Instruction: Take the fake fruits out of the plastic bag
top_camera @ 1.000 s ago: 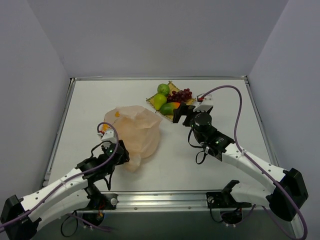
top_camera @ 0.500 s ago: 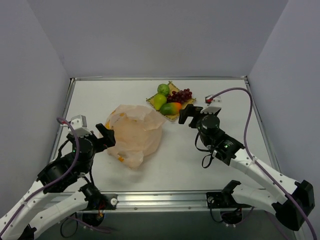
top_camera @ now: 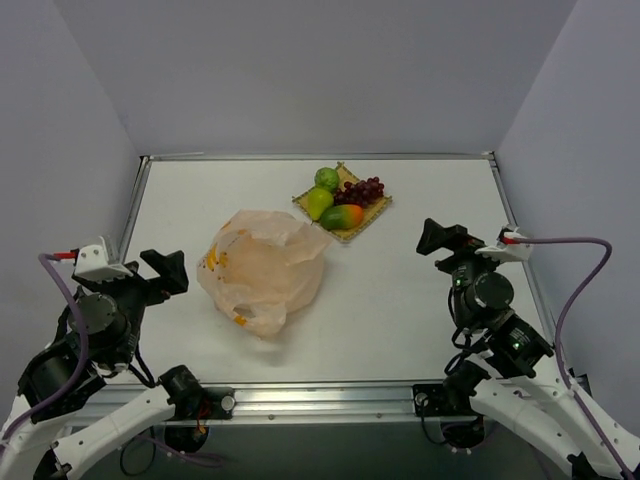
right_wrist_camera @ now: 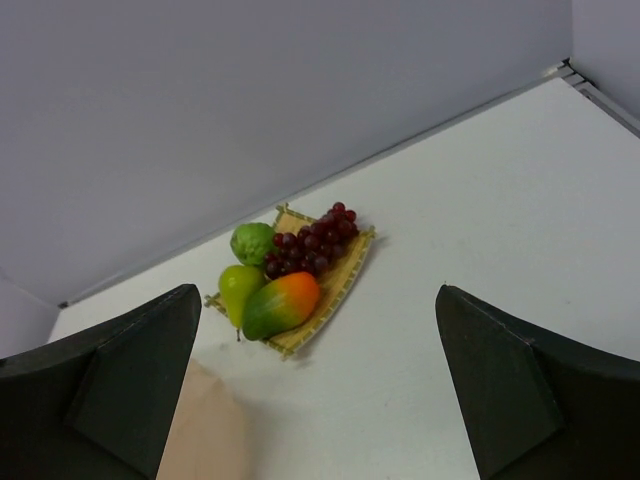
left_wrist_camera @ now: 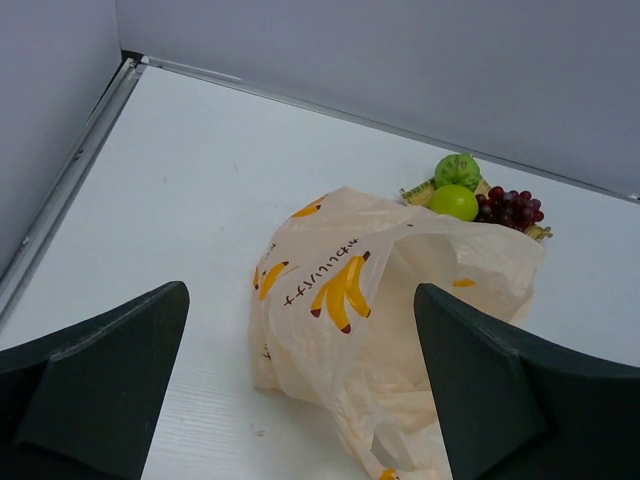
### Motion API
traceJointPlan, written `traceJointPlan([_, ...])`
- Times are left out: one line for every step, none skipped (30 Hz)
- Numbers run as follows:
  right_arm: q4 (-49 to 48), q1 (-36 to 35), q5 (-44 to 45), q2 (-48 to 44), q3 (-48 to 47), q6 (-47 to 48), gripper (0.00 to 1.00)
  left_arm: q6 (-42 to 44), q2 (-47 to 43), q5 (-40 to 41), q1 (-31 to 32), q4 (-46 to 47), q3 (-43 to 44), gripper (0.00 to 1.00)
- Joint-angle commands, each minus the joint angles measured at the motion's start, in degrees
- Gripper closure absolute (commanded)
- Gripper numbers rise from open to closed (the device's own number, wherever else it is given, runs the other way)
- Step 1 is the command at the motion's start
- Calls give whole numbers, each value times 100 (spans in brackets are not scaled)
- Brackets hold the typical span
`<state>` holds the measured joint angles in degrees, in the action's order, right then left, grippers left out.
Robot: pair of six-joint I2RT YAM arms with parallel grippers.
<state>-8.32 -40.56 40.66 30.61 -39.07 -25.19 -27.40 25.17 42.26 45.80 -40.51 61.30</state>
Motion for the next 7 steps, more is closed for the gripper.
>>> traceJointPlan([295,-14,320,287,207,-285,0,454,6,11,8,227,-135,6])
traceJointPlan([296,-14,311,348,181,-285,0,472,-29,-25,8,263,-170,6])
traceJointPlan([296,-14,310,462,137,-267,0,507,-47,-77,8,280,-232,6])
traceJointPlan([296,-14,293,507,32,-258,0,603,-65,-130,8,385,-276,6])
traceJointPlan([296,-14,284,551,-30,-206,0,613,-108,-183,8,421,-285,6])
traceJointPlan([296,-14,293,630,-109,-171,0,648,-126,-200,8,474,-302,6])
traceJointPlan([296,-14,284,665,-284,-118,0,726,-135,-235,8,570,-285,6])
